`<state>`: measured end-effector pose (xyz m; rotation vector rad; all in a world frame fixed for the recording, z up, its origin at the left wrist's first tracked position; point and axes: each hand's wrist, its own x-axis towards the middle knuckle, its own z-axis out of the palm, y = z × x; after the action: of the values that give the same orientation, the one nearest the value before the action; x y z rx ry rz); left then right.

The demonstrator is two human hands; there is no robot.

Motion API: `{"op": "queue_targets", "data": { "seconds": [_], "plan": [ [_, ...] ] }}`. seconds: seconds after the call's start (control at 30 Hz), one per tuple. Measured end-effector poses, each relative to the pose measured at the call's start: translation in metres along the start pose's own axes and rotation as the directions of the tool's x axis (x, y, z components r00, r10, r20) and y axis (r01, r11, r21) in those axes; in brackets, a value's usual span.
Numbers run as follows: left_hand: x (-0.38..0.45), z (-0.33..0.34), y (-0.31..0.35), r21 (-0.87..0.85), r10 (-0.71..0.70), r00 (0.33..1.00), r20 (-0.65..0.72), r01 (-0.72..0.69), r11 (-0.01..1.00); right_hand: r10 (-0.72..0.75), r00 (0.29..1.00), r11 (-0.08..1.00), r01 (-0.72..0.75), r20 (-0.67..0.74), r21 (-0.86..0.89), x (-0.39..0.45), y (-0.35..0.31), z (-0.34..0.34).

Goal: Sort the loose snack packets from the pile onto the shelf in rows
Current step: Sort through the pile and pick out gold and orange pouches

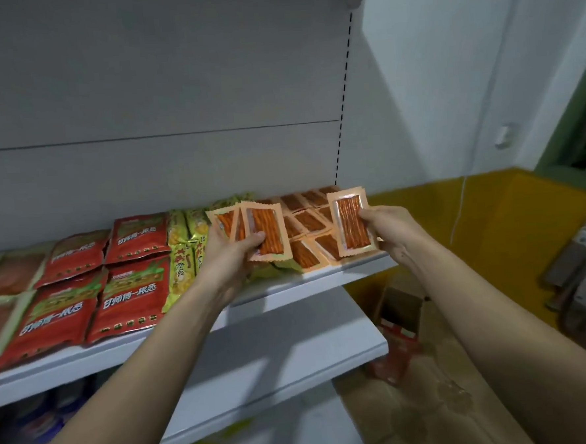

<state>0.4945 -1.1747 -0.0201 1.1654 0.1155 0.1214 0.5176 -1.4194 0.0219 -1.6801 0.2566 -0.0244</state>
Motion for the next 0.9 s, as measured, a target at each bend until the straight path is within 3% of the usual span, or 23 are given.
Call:
{"op": "queue_targets", "data": {
  "seconds": [0.2, 0.33, 0.5, 0.53, 0.63, 0.67, 0.7, 0.77, 0.83, 0.9],
  "plan": [
    [0.01, -0.005, 0.009, 0.083, 0.06, 0.992, -0.115, -0.051, 0.995, 0.055, 0.987, 0.977, -0.021, 0.152, -0.212, 0.047, 0.018, 0.014],
    [0.023, -0.01, 0.015, 0.178, 0.081, 0.985, -0.152, -0.053, 0.983, 0.032, 0.974, 0.916, 0.062, 0.225, -0.397, 0.068, 0.026, 0.041],
    [0.041, -0.003, 0.013, 0.167, 0.061, 0.986, -0.156, -0.034, 0.985, -0.017, 0.946, 0.826, 0.196, 0.324, -0.529, 0.092, 0.026, 0.058],
    [0.046, 0.0, 0.01, 0.155, 0.051, 0.987, -0.151, -0.028, 0.987, -0.03, 0.936, 0.778, 0.242, 0.35, -0.579, 0.093, 0.028, 0.06],
    [0.059, 0.015, -0.001, 0.118, 0.013, 0.989, -0.149, 0.005, 0.993, -0.19, 0.908, 0.47, 0.417, 0.372, -0.777, 0.098, 0.039, 0.065],
    [0.062, 0.02, -0.005, 0.098, 0.001, 0.989, -0.148, 0.014, 0.995, -0.256, 0.894, 0.412, 0.444, 0.367, -0.796, 0.099, 0.041, 0.064],
    [0.065, 0.024, -0.009, 0.072, -0.013, 0.99, -0.14, 0.023, 0.997, -0.319, 0.879, 0.419, 0.466, 0.354, -0.78, 0.101, 0.041, 0.062],
    [0.069, 0.034, -0.017, 0.051, -0.03, 0.993, -0.116, 0.036, 0.998, -0.396, 0.868, 0.59, 0.491, 0.3, -0.641, 0.105, 0.033, 0.054],
    [0.074, 0.045, -0.024, 0.056, -0.029, 0.994, -0.104, 0.035, 0.998, -0.381, 0.889, 0.796, 0.455, 0.254, -0.398, 0.105, 0.022, 0.046],
    [0.076, 0.058, -0.029, 0.052, -0.022, 0.994, -0.104, 0.028, 0.998, -0.331, 0.902, 0.888, 0.398, 0.278, -0.231, 0.1, 0.014, 0.041]
  ]
}}
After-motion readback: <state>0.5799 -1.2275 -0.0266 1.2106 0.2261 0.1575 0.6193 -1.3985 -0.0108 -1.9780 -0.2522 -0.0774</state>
